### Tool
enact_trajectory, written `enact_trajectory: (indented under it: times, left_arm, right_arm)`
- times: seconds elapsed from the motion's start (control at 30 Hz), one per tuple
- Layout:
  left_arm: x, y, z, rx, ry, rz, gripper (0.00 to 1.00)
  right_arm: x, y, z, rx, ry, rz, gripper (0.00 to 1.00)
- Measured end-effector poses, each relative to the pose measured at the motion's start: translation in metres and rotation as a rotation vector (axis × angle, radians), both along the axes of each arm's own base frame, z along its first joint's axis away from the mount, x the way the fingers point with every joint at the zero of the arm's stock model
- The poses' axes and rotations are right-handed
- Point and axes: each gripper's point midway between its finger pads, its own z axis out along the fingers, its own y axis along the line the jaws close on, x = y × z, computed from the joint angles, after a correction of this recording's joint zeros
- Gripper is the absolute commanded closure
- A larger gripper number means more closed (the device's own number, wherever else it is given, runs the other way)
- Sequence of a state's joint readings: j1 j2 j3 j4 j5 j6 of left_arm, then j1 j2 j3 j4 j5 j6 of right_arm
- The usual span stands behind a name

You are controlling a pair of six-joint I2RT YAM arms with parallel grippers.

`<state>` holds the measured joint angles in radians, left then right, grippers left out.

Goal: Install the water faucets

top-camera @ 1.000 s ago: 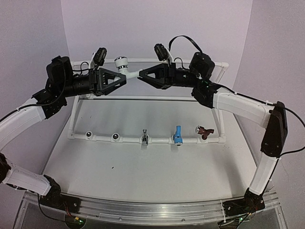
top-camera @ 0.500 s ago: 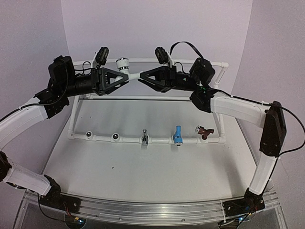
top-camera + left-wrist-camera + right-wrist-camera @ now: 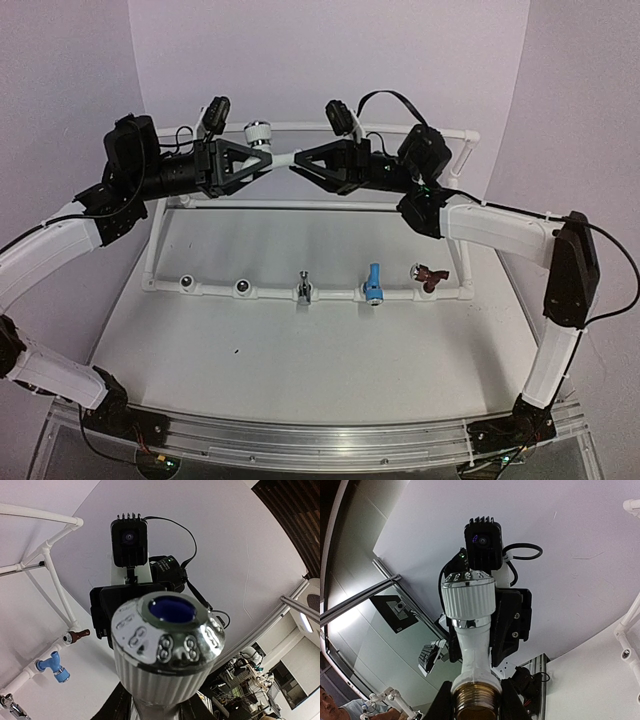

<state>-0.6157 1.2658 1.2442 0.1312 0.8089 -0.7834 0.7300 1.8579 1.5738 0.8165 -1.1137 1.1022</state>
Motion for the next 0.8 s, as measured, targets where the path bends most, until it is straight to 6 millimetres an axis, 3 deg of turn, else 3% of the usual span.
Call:
enact_trajectory:
  times: [0.27, 0.43, 0.47, 0.53, 0.63, 0.7, 0.8]
  left_arm:
    - [0.003, -0.006, -0.003, 0.009, 0.009, -0.008, 0.72]
    - [0.004, -0.006, -0.005, 0.018, 0.007, 0.001, 0.90]
    - [0.005, -0.006, -0.005, 0.020, 0.007, 0.002, 0.94]
    - [0.005, -0.006, -0.007, 0.024, 0.008, 0.003, 0.99]
    - [0.007, -0.006, -0.012, 0.042, 0.023, 0.021, 1.00]
    - [0.011, -0.005, -0.021, 0.076, 0.053, 0.054, 1.00]
    - [0.017, 0.003, -0.037, 0.141, 0.107, 0.133, 1.00]
  right_arm:
    - [0.000, 0.002, -0.004, -0.005, 0.010, 0.004, 1.00]
    - [0.001, 0.002, -0.004, -0.005, 0.019, -0.001, 0.98]
    - [0.001, 0.002, -0.005, -0.005, 0.021, -0.001, 0.90]
    - [0.002, 0.003, -0.006, -0.007, 0.024, -0.002, 0.60]
    - [0.001, 0.003, -0.010, -0.014, 0.024, 0.003, 0.33]
    - [0.003, 0.000, -0.012, -0.013, 0.010, 0.000, 0.21]
    - [0.014, -0.006, -0.024, -0.034, -0.005, -0.027, 0.15]
